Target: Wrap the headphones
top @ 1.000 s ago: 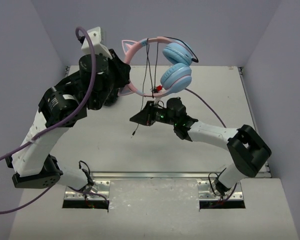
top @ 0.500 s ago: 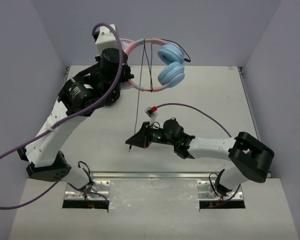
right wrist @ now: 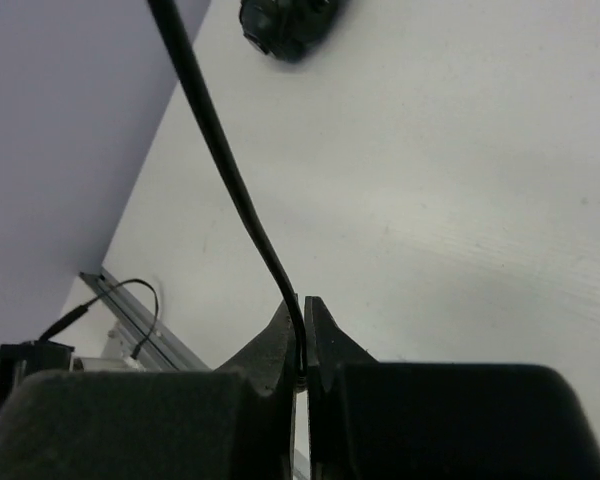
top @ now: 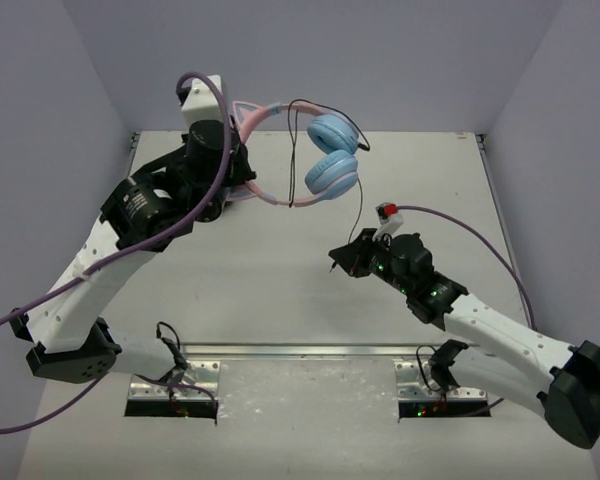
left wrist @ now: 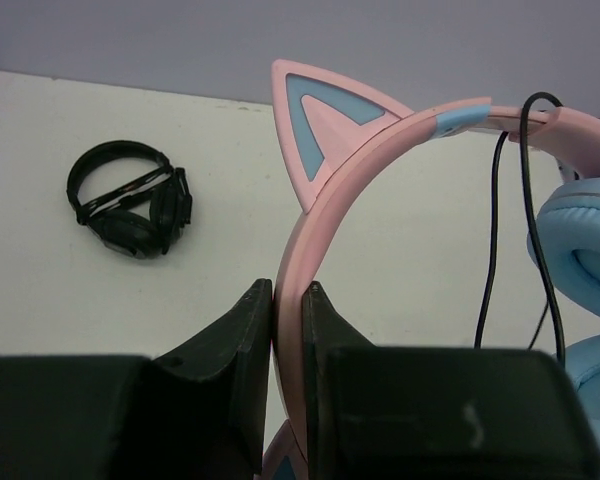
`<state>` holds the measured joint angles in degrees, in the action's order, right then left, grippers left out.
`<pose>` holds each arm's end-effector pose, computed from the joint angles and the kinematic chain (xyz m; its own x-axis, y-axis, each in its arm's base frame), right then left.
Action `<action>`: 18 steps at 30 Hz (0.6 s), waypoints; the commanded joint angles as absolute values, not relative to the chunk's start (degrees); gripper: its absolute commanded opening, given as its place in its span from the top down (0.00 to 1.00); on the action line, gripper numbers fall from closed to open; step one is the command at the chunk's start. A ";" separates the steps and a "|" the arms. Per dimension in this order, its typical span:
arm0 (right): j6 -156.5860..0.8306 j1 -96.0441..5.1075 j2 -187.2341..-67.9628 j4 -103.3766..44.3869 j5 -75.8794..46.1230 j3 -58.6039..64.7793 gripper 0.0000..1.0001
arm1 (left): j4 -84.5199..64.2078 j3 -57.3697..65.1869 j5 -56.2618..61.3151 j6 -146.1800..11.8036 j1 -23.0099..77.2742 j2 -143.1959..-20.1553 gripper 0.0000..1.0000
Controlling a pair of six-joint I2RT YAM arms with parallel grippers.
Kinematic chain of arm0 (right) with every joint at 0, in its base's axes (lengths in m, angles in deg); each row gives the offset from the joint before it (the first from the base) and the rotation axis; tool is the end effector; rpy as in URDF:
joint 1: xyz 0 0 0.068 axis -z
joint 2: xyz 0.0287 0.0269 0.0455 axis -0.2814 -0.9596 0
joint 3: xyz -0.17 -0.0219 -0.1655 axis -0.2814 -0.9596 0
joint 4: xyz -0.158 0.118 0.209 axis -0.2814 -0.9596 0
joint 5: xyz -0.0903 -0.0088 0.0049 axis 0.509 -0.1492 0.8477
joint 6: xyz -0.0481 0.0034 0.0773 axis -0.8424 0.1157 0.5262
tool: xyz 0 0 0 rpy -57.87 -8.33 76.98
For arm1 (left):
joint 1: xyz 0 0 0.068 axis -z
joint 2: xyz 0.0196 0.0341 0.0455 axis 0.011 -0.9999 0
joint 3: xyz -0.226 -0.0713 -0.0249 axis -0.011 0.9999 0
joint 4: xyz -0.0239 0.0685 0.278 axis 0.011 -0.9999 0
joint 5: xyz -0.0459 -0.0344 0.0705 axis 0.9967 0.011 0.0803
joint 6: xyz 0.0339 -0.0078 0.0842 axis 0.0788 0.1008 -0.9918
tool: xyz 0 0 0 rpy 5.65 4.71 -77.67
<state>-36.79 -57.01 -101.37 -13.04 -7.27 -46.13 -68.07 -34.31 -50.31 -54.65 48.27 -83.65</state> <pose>0.2341 0.2011 0.1891 -0.5946 0.4675 -0.6541 -0.3145 0.6135 0.7244 0.2362 -0.1741 0.4836 -0.2753 -0.1300 -0.9525 -0.0242 0.9914 -0.1283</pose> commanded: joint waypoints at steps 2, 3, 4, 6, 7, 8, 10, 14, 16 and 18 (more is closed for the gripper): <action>-42.24 -56.33 -102.05 -22.57 -9.95 -42.40 0.99 | -60.34 -35.54 -48.72 -48.62 48.09 -80.27 1.00; -42.50 -56.33 -102.41 -22.57 -10.05 -42.23 0.99 | -59.73 -35.80 -48.37 -48.27 48.01 -80.45 1.00; -41.98 -56.33 -102.59 -22.31 -10.40 -42.57 0.99 | -59.46 -37.11 -47.67 -47.92 48.01 -80.71 1.00; -41.45 -56.33 -102.59 -21.26 -10.49 -44.15 0.99 | -59.54 -39.22 -46.96 -46.87 48.01 -81.94 1.00; -41.19 -56.33 -102.50 -20.90 -10.49 -44.68 0.99 | -59.72 -40.28 -47.13 -46.60 48.09 -82.29 1.00; -41.01 -56.33 -102.33 -21.16 -10.23 -45.12 0.99 | -59.89 -42.20 -47.74 -46.43 48.09 -82.82 1.00; -40.22 -56.33 -101.45 -21.17 -10.05 -46.53 0.99 | -60.60 -44.06 -49.93 -45.98 48.09 -83.35 1.00; -39.96 -56.59 -101.89 -20.81 -13.98 -47.06 0.99 | -58.23 -44.51 -50.21 -45.81 48.01 -83.35 1.00; -40.13 -58.43 -103.38 -20.72 -14.71 -45.48 0.99 | -55.26 -42.67 -50.21 -45.72 48.09 -83.17 1.00; -41.01 -60.89 -104.52 -21.42 -12.88 -42.25 0.99 | -53.23 -41.18 -50.91 -45.37 48.01 -83.00 1.00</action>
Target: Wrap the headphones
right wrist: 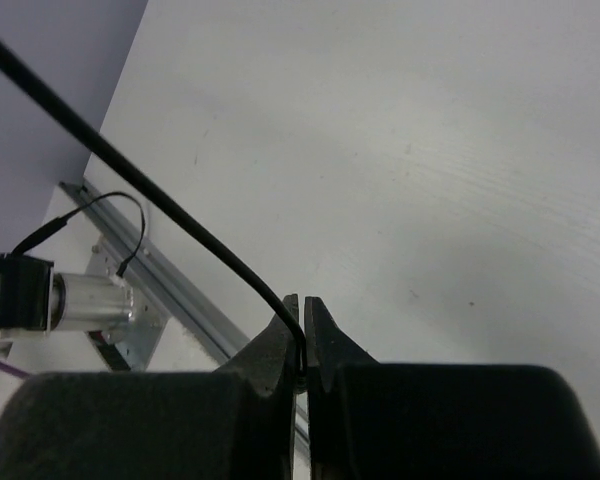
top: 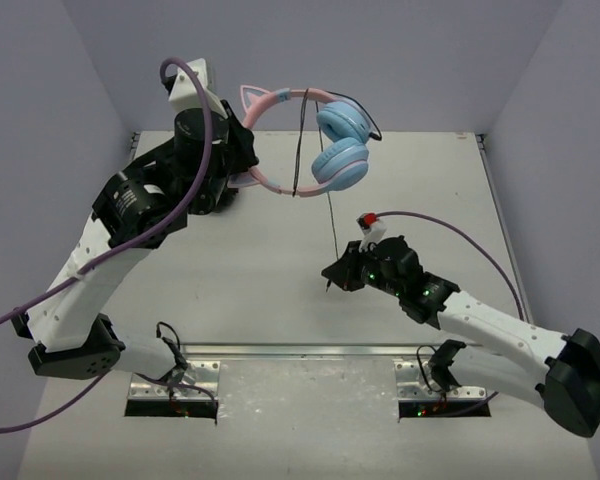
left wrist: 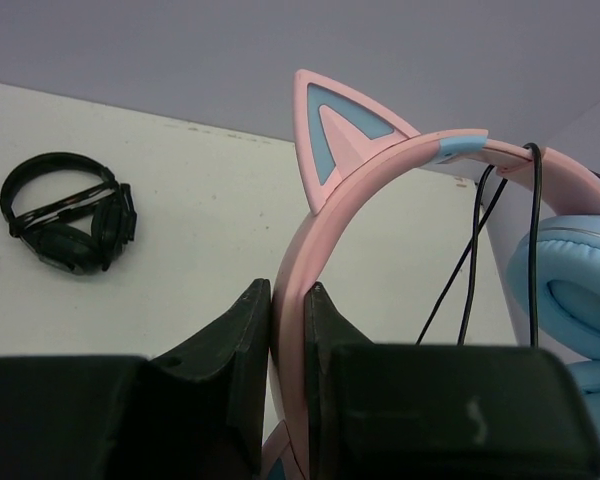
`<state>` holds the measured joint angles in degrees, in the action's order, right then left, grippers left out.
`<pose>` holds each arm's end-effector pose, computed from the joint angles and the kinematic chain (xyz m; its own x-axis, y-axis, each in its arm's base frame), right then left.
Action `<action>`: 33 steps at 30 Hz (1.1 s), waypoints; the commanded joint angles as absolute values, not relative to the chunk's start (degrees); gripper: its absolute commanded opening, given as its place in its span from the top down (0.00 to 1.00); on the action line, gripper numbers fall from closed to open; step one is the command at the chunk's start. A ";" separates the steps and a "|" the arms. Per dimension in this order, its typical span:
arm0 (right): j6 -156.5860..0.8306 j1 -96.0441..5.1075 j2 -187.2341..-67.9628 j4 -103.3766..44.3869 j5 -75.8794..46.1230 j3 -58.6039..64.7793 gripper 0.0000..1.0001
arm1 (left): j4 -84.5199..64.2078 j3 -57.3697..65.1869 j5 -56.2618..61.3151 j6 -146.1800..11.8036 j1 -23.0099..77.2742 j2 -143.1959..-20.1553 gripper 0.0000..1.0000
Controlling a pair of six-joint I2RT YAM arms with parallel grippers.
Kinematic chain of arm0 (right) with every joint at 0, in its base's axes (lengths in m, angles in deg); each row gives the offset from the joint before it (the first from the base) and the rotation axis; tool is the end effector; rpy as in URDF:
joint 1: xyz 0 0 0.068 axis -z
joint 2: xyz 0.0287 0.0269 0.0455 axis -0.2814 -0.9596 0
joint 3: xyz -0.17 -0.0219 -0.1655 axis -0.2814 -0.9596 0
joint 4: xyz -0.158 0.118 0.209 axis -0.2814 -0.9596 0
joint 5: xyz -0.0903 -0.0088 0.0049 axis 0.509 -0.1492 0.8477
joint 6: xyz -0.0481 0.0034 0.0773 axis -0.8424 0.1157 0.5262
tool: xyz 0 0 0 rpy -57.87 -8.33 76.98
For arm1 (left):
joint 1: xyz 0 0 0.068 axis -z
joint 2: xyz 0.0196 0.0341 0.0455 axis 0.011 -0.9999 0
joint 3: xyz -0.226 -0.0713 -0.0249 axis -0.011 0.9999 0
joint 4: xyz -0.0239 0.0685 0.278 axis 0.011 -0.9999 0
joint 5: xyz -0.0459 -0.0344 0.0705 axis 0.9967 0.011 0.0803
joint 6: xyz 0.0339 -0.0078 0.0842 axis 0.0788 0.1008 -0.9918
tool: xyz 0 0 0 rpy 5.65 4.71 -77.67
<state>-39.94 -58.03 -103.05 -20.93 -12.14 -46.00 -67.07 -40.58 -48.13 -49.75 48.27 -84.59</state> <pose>0.2225 0.2074 0.1614 -0.7070 0.3098 -0.6357 -0.3154 0.6665 0.6755 0.2287 -0.1692 0.5149 -0.2205 -0.2898 -0.9313 0.0035 0.9546 -0.2979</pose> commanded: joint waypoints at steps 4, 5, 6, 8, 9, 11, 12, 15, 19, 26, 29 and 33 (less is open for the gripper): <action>-42.77 -68.61 -108.82 -24.93 -9.10 -35.64 0.99 | -47.78 -37.22 -53.62 -44.14 48.09 -83.44 1.00; -42.68 -69.42 -109.18 -25.03 -8.56 -34.68 0.99 | -47.33 -36.87 -54.50 -43.88 48.09 -83.96 1.00; -42.59 -70.21 -109.36 -25.12 -7.95 -33.19 0.99 | -47.07 -36.60 -55.38 -43.27 48.09 -84.31 1.00; -42.33 -72.32 -109.27 -26.52 -5.49 -31.51 0.99 | -47.33 -36.16 -59.07 -42.48 48.09 -85.45 1.00; -42.24 -72.94 -109.10 -27.14 -4.87 -30.02 0.98 | -47.50 -35.81 -60.22 -42.56 48.09 -85.63 1.00; -42.85 -74.69 -108.75 -28.72 -3.55 -28.52 0.98 | -46.98 -34.15 -64.08 -42.99 48.09 -86.16 1.00; -43.29 -75.31 -108.66 -29.59 -3.11 -26.25 0.98 | -46.37 -33.27 -65.31 -44.30 48.09 -86.25 1.00; -45.40 -77.51 -109.79 -36.09 -1.53 -20.72 0.99 | -42.77 -28.61 -70.15 -47.73 47.92 -86.16 1.00; -49.44 -79.53 -111.47 -44.45 -0.65 -13.85 0.99 | -38.28 -23.86 -70.25 -50.55 45.73 -87.04 1.00; -55.85 -80.59 -112.26 -54.81 -1.43 -4.19 0.99 | -35.20 -15.69 -64.45 -52.13 40.18 -87.48 1.00; -59.11 -80.59 -114.10 -59.21 -3.19 0.90 0.99 | -34.85 -12.52 -63.83 -50.65 40.18 -87.66 1.00; -63.93 -80.50 -115.07 -64.66 -3.46 6.37 0.99 | -35.20 -8.48 -63.48 -49.50 40.18 -87.57 1.00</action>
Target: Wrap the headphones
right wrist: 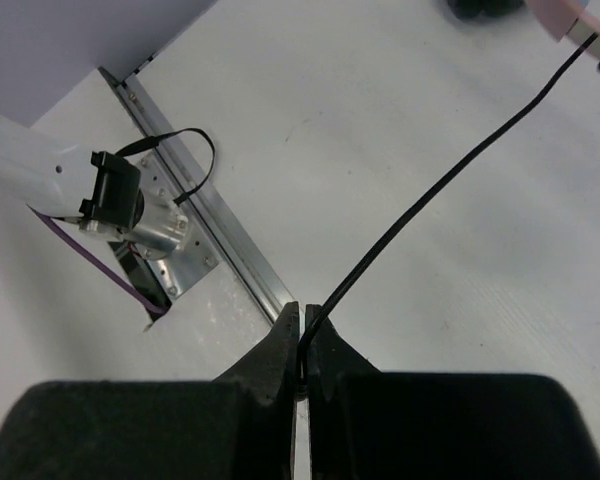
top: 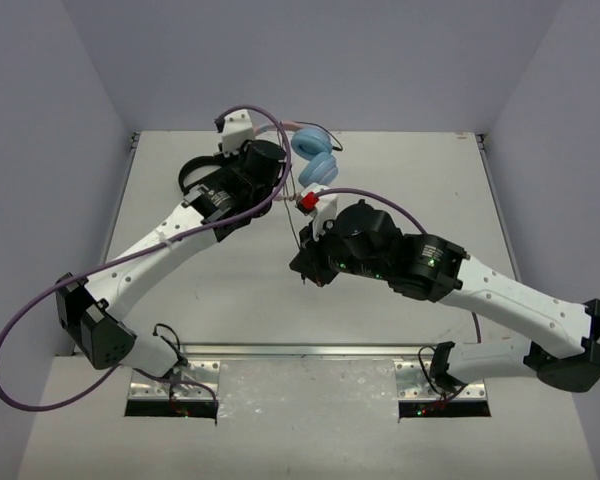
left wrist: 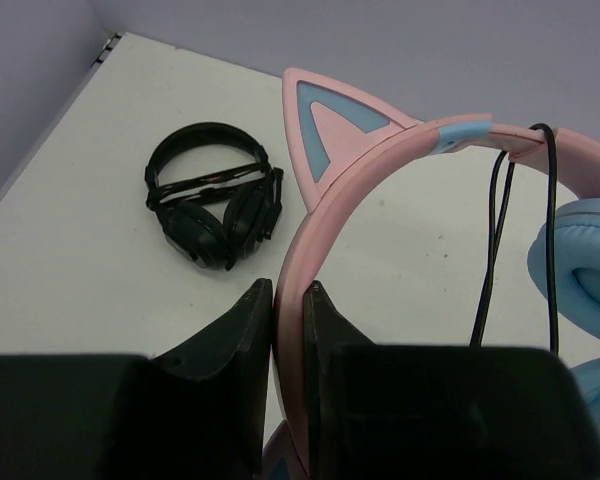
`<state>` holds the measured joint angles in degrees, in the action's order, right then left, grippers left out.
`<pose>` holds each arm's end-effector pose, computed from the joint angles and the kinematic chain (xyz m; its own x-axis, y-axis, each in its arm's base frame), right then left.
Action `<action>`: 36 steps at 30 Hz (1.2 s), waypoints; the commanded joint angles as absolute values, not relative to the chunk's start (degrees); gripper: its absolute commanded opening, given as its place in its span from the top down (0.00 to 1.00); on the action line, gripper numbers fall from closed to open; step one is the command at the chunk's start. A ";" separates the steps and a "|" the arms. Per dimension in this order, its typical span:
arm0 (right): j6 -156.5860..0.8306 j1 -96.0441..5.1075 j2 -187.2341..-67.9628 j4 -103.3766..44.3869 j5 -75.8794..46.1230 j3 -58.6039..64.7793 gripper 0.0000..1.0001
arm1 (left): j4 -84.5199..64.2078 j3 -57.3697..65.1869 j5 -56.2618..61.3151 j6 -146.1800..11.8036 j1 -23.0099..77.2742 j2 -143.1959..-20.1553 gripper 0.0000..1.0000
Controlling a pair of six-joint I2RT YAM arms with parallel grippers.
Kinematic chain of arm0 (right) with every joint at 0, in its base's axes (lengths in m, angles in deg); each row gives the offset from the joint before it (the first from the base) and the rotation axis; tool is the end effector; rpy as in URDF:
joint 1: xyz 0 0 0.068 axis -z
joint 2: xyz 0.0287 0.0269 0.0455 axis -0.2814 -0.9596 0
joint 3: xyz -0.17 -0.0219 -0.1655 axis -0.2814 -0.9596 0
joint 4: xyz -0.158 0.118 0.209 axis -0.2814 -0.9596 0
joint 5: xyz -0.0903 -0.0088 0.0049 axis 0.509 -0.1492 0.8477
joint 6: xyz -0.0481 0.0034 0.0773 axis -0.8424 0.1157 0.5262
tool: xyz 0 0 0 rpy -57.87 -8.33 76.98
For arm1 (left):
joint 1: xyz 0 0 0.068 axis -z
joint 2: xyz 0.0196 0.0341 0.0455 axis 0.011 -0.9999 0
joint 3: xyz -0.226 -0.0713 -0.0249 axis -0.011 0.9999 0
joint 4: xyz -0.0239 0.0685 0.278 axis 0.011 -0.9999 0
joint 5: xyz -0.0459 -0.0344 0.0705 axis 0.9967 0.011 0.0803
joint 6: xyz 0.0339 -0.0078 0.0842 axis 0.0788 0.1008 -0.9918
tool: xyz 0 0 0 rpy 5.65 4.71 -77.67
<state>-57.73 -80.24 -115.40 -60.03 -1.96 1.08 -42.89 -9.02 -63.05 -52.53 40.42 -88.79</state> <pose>0.1579 0.3050 0.3396 -0.5634 -0.1234 -0.8169 -0.6759 0.6375 0.3698 0.3236 -0.1802 0.3563 -0.2247 -0.1236 -0.9666 -0.3617 0.9316 -0.0350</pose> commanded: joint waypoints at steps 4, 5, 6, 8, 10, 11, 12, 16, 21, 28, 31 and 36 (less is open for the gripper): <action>-68.51 -80.50 -116.12 -70.02 -0.39 12.87 0.99 | -33.37 -3.12 -58.93 -51.59 40.27 -86.78 1.00; -69.56 -80.50 -117.17 -71.42 0.58 15.75 0.99 | -29.70 0.37 -56.82 -53.00 40.36 -86.17 1.00; -71.66 -80.50 -117.53 -73.61 1.46 16.91 0.99 | -27.66 2.49 -54.62 -54.06 40.36 -85.47 1.00; -75.18 -80.24 -117.45 -74.69 3.82 18.07 0.99 | -21.61 9.15 -43.58 -56.88 40.45 -81.79 1.00; -77.65 -80.06 -116.40 -73.82 4.45 16.85 0.99 | -17.55 13.74 -37.58 -58.28 40.45 -79.93 1.00; -78.79 -79.89 -115.43 -72.94 5.06 14.58 0.99 | -16.23 15.59 -34.94 -58.72 40.53 -79.05 1.00; -80.63 -79.28 -113.68 -71.28 5.68 13.34 0.99 | -13.95 18.48 -28.48 -59.08 40.54 -77.82 1.00; -84.25 -75.50 -111.29 -70.29 4.46 9.02 0.99 | -10.15 22.99 -17.62 -61.80 41.32 -74.92 1.00; -91.10 -71.63 -112.08 -72.58 6.46 7.35 0.99 | -14.35 23.87 -9.27 -65.84 45.10 -73.07 1.00; -100.94 -68.11 -109.98 -66.00 16.48 -1.08 0.99 | -19.02 26.59 -2.31 -68.48 45.63 -70.69 1.00; -102.80 -64.87 -110.15 -65.29 15.88 -1.53 0.99 | -22.01 27.21 -0.99 -69.53 45.63 -69.99 1.00; -100.87 -62.84 -109.54 -64.32 11.40 -3.99 0.96 | -22.90 29.14 0.24 -69.54 45.63 -66.40 1.00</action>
